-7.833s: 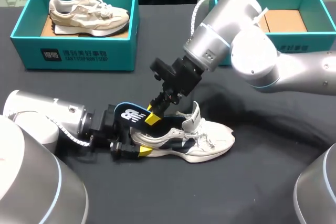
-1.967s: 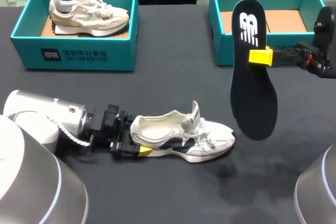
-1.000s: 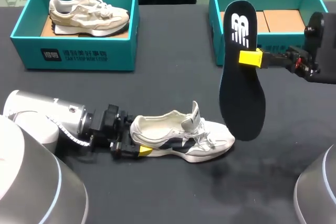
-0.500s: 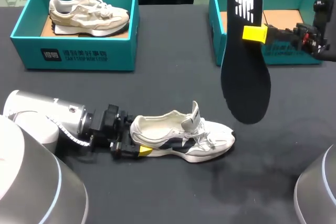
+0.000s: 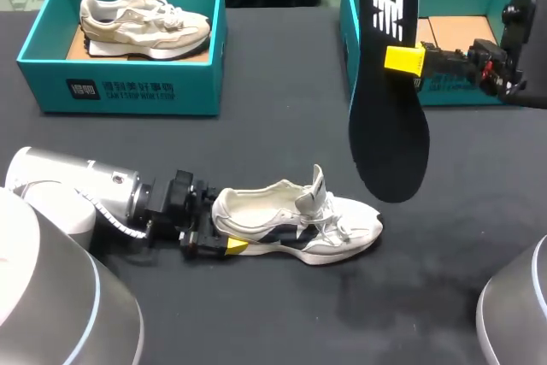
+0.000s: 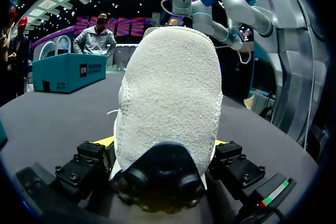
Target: Take the shoe out of the shoebox, open the shoe tongue, remove and reinsert the insole, then place the shoe into the shoebox
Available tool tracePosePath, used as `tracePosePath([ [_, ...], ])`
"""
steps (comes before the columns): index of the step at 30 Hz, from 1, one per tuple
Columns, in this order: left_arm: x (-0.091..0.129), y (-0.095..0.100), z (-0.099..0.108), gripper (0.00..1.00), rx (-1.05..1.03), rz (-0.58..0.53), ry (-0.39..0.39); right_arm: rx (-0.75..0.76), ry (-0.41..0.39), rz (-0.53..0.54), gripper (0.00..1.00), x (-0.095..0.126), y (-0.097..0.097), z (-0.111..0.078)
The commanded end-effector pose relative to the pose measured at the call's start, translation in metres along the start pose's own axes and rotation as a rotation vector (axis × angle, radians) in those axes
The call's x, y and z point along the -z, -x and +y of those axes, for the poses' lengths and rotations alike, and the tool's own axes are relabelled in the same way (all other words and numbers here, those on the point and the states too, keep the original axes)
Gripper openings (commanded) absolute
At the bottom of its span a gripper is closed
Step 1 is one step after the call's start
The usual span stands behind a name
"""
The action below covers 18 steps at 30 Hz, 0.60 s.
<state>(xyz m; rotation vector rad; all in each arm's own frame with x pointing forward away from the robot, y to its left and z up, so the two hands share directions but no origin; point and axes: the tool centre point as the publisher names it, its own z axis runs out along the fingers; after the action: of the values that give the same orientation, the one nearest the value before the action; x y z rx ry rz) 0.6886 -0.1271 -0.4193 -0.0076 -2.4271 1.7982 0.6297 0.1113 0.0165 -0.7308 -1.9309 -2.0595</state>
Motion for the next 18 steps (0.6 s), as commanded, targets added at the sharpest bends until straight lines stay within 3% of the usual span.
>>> tracePosePath([
  [1, -0.002, 0.0, 0.004, 0.0, 0.0, -0.001, 0.001, -0.001, 0.025, -0.073, 0.0, 0.001, -0.009, -0.008],
  [5, -0.001, 0.001, 0.002, 0.03, -0.006, 0.01, 0.013, -0.001, 0.025, -0.073, 0.0, 0.001, -0.009, -0.008],
  [7, 0.0, 0.002, 0.001, 0.39, -0.004, 0.005, 0.015, -0.001, 0.025, -0.073, 0.0, 0.001, -0.009, -0.008],
  [8, 0.001, 0.001, 0.001, 0.96, -0.003, 0.011, 0.021, -0.001, 0.025, -0.073, 0.0, 0.001, -0.009, -0.008],
  [9, 0.003, 0.001, 0.0, 1.0, -0.004, 0.01, 0.022, -0.001, 0.025, -0.073, 0.0, 0.001, -0.009, -0.008],
  [18, 0.017, -0.006, -0.002, 1.0, 0.004, -0.003, 0.086, -0.001, 0.025, -0.073, 0.0, 0.001, -0.009, -0.008],
])
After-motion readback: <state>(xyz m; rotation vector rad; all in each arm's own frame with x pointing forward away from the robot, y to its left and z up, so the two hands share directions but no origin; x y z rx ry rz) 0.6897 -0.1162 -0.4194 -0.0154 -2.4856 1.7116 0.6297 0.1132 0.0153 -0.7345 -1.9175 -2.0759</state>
